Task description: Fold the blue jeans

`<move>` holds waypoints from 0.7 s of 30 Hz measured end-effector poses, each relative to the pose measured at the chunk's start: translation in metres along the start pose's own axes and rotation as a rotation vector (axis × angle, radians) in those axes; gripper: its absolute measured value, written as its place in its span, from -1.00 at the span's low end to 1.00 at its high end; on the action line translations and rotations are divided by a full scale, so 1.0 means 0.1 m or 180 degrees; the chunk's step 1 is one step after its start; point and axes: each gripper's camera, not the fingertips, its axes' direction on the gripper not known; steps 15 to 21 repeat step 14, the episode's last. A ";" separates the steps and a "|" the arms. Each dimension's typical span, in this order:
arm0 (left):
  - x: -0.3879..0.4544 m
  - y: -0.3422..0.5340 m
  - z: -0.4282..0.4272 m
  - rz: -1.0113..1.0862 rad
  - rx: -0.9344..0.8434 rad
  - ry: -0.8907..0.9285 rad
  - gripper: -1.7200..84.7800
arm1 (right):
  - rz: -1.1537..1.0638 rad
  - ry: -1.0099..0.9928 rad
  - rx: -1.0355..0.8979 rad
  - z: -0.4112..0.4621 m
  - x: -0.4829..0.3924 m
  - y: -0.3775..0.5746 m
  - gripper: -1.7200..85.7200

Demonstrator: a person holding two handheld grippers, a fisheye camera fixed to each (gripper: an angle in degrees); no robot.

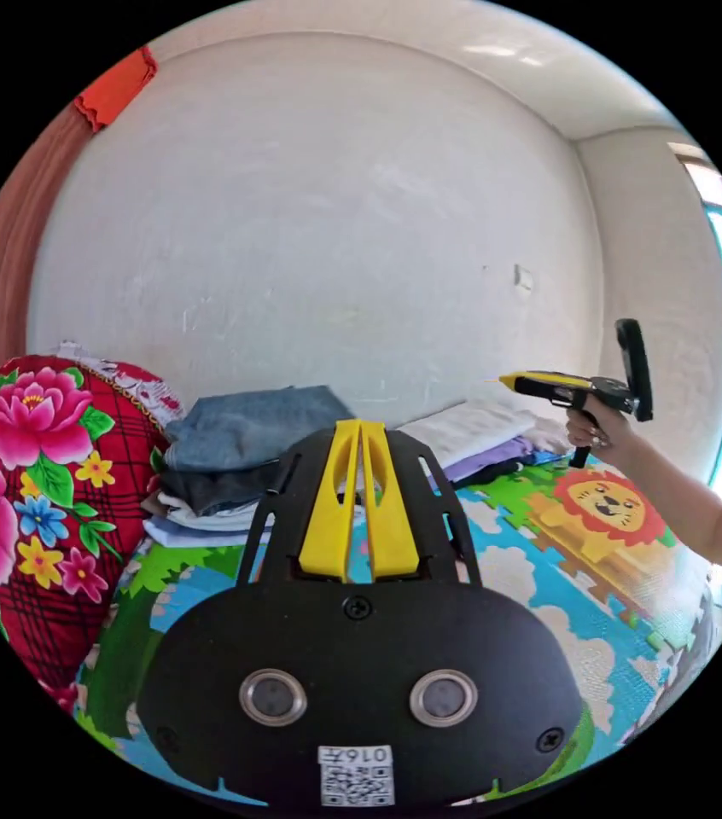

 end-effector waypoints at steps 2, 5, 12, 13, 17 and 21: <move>0.33 0.03 0.03 -0.0221 -0.0177 0.0360 -0.98 | 0.0059 0.0147 -0.0362 -0.44 0.65 0.51 -0.97; 0.99 0.21 0.37 -0.0301 -0.0599 0.1093 -0.98 | 0.0395 0.0841 -0.1007 -0.69 1.48 1.21 -0.96; 1.51 0.87 0.66 -0.0647 0.0030 0.0754 -0.98 | 0.1901 0.0987 -0.1373 -0.82 3.16 2.79 -0.68; 1.49 0.84 0.62 -0.0581 0.0104 0.0890 -0.98 | 0.2270 0.0803 -0.1346 -0.78 3.40 3.06 -0.61; 1.47 0.81 0.53 -0.0370 0.0324 0.1137 -0.98 | 0.2565 0.0561 -0.1244 -0.73 3.60 3.31 -0.59; 1.47 0.81 0.53 -0.0370 0.0324 0.1137 -0.98 | 0.2565 0.0561 -0.1244 -0.73 3.60 3.31 -0.59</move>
